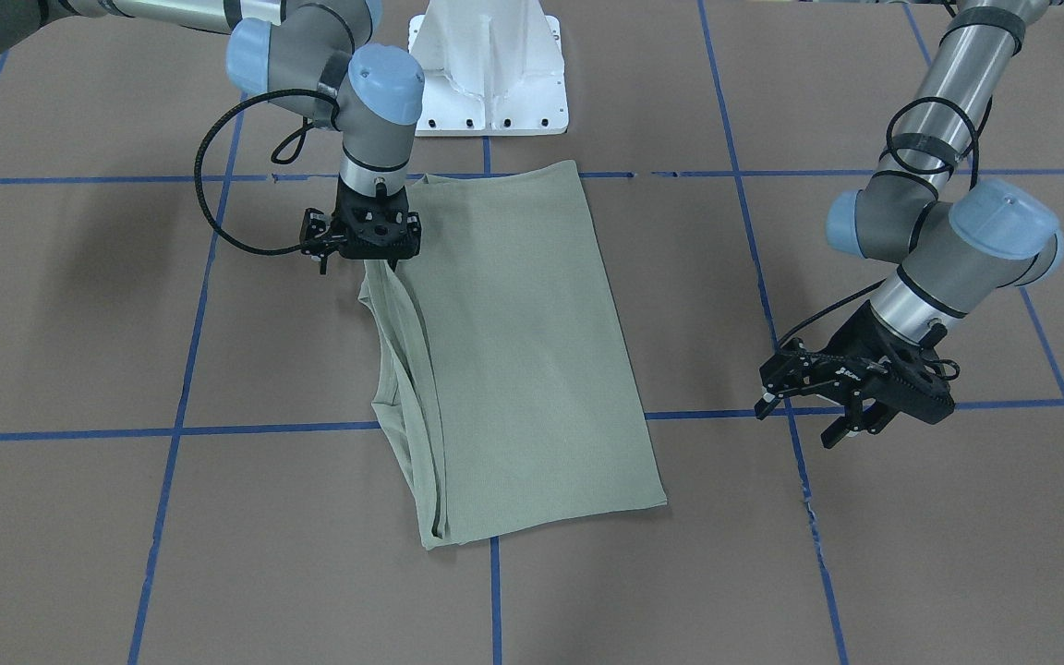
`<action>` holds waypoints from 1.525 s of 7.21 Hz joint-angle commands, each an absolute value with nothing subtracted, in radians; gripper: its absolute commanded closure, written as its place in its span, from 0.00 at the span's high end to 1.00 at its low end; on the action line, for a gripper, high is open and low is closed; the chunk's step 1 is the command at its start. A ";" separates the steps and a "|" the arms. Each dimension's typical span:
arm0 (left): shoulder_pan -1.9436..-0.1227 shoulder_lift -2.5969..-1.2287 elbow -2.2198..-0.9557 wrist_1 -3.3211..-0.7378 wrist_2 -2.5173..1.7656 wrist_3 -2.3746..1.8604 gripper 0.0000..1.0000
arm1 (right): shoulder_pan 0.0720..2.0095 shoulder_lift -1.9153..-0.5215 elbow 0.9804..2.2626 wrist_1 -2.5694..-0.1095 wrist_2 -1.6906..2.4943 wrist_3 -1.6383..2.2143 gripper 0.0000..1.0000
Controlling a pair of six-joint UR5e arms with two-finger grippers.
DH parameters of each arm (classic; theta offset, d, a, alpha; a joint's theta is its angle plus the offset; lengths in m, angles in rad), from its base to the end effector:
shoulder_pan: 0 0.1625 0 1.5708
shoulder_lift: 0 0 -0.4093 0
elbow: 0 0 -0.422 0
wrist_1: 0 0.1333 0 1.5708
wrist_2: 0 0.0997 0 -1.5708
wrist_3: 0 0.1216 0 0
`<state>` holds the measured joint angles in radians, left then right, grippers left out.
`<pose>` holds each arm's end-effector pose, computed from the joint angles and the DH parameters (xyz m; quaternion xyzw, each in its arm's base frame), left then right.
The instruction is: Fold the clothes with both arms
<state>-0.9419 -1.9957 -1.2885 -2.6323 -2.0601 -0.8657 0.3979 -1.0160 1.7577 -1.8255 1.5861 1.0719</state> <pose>0.3634 -0.6290 0.4208 0.2674 0.5199 0.0418 0.8102 -0.5684 -0.3815 0.2861 0.0978 -0.2205 -0.0508 0.9691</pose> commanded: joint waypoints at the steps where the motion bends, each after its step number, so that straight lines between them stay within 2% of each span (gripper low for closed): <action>1: -0.942 -1.996 -1.290 -2.632 -2.060 -0.867 1.00 | 0.448 -1.046 1.761 -1.871 1.591 1.036 1.00; 4: -0.942 -1.996 -1.296 -2.632 -2.060 -0.871 1.00 | 0.488 -1.060 1.792 -1.859 1.614 1.042 1.00; 6: -0.942 -1.996 -1.298 -2.632 -2.060 -0.871 1.00 | 0.508 -0.950 1.740 -1.797 1.615 1.055 1.00; 10: -0.942 -1.996 -1.296 -2.632 -2.060 -0.873 1.00 | 0.548 -0.757 1.388 -1.573 1.614 1.072 1.00; 11: -0.940 -1.996 -1.296 -2.632 -2.062 -0.871 1.00 | 0.555 -0.730 1.341 -1.568 1.614 1.071 1.00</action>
